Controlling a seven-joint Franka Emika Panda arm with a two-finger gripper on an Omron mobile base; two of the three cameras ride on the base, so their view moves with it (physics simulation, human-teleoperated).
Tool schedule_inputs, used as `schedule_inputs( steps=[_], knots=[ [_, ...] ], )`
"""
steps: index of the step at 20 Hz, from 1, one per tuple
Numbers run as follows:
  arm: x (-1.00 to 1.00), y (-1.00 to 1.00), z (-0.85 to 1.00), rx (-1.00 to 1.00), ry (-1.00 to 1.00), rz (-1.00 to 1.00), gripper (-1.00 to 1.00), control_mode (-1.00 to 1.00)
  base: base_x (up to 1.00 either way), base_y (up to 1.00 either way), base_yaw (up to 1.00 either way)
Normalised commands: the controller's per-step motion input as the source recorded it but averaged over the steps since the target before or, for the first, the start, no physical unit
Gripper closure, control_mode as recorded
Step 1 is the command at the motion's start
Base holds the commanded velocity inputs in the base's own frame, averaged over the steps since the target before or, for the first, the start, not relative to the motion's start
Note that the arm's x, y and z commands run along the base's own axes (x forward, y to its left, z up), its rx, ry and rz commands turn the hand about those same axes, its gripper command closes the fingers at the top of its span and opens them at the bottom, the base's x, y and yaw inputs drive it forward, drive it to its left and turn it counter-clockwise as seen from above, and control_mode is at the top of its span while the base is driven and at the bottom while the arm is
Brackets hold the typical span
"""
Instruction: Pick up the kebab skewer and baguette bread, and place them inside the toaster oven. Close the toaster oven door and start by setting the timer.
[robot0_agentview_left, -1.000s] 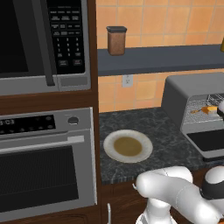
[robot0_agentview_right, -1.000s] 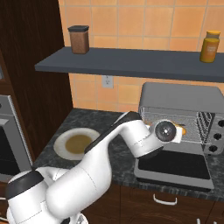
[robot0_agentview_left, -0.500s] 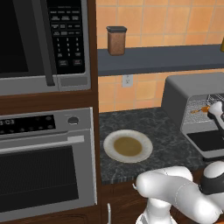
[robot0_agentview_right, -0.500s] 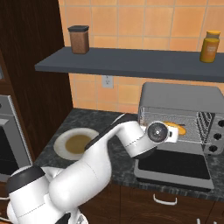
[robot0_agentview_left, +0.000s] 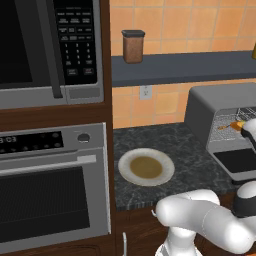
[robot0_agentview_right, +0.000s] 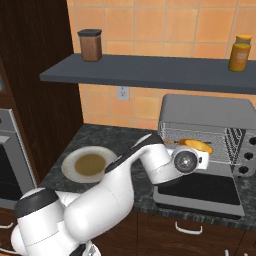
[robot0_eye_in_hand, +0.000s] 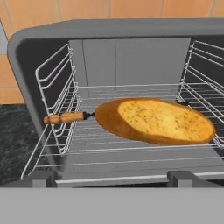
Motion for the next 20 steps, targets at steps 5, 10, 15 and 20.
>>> schedule_inputs(
  steps=[5,10,15,20],
  knots=[
    [0.06,0.0,-0.16,0.0,0.0,0.0,-1.0,-1.0,0.0,0.0,0.0],
    [0.22,0.0,-0.13,0.0,0.0,0.0,-1.0,-1.0,0.0,0.0,0.0],
    [0.17,0.0,-0.17,0.0,0.0,0.0,-1.0,-1.0,0.0,0.0,0.0],
    [0.0,0.0,-0.19,0.0,0.0,0.0,-1.0,-1.0,0.0,0.0,0.0]
  ],
)
